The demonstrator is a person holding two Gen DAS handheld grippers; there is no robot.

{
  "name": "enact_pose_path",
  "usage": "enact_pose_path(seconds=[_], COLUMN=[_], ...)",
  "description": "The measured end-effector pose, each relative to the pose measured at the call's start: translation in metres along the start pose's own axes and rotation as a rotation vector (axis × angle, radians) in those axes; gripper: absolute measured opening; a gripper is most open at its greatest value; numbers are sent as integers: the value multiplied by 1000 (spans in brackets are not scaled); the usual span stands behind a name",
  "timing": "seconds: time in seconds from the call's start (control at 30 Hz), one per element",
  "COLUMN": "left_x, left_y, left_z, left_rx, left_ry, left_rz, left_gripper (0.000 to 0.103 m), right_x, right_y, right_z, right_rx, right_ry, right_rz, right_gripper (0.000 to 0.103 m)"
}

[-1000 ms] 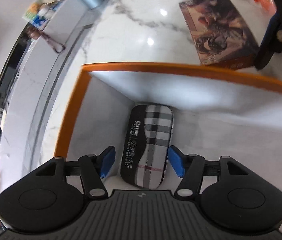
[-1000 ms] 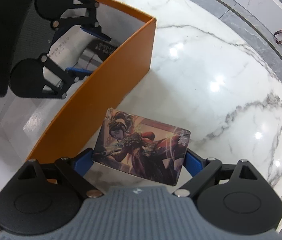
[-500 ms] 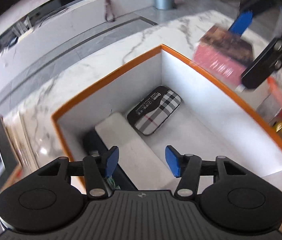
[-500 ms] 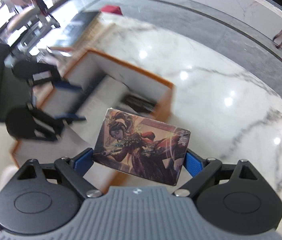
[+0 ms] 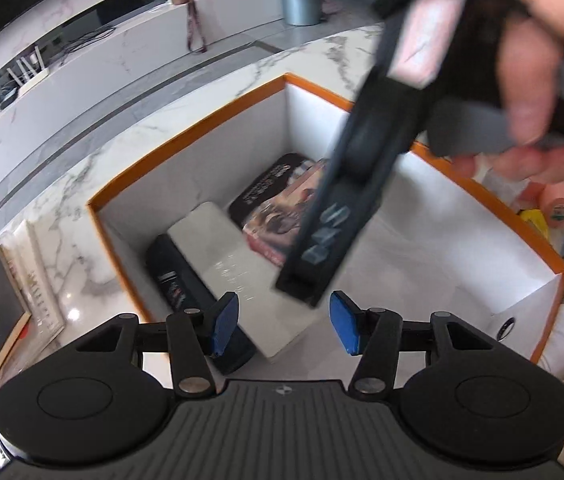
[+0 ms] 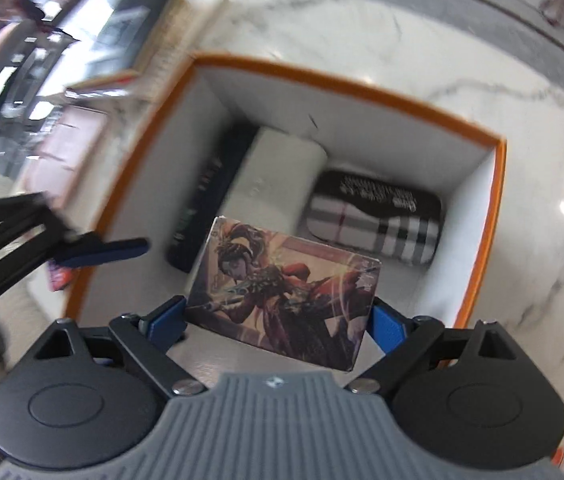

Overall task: Organize rigid objects
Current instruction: 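Lower the plaid case into the shoebox and open the left tool while the right tool carries the card box, then lower the illustrated card box into the shoebox and open the right tool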

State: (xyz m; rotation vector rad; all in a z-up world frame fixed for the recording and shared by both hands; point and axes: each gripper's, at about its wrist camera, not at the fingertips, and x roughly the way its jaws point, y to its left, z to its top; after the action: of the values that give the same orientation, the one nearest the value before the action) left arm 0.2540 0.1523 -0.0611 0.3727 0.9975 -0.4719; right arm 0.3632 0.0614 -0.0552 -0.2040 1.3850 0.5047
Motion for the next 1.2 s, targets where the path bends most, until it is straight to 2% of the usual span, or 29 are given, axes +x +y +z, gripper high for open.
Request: enact_pose_path(seconds=[0.13, 0.3, 0.43, 0.5, 0.57, 0.63, 0.77, 0.83, 0.87, 0.93, 1.0, 1.2], left_x=[13, 23, 30, 31, 32, 32, 42, 49, 52, 53, 57, 73], left_y=[0, -2, -2, -1, -1, -6, -22, -29, -34, -41, -47, -58], left_z=[2, 5, 5, 5, 5, 6, 13, 17, 17, 14, 16, 20], left_rx=[-13, -52, -99, -129, -143, -135, -81, -75, -75, -71, -62, -23], left_ry=[6, 21, 28, 25, 25, 29, 59, 79, 85, 87, 99, 137], left_rz=[-31, -49, -82, -102, -110, -119, -88, -70, -65, -47, -23, 20], left_gripper=[53, 52, 52, 52, 52, 52, 55, 56, 57, 68, 69, 68], right_x=[6, 18, 18, 13, 7, 0, -13, -17, -18, -23, -30, -51], right_y=[8, 19, 18, 13, 6, 0, -6, -7, -7, -9, -12, -31], right_z=[4, 6, 6, 5, 4, 2, -3, -5, -6, -8, -11, -29], right_rx=[-20, -59, -90, -91, -95, -116, -186, -228, -242, -258, -272, -252], right_ry=[11, 53, 51, 49, 41, 41, 10, -9, -21, -48, -83, -200], right_rz=[-89, -163, -182, -157, -134, -129, -131, -154, -162, -170, -158, -93], right_gripper=[93, 93, 93, 93, 89, 77, 71, 56, 53, 48, 45, 45])
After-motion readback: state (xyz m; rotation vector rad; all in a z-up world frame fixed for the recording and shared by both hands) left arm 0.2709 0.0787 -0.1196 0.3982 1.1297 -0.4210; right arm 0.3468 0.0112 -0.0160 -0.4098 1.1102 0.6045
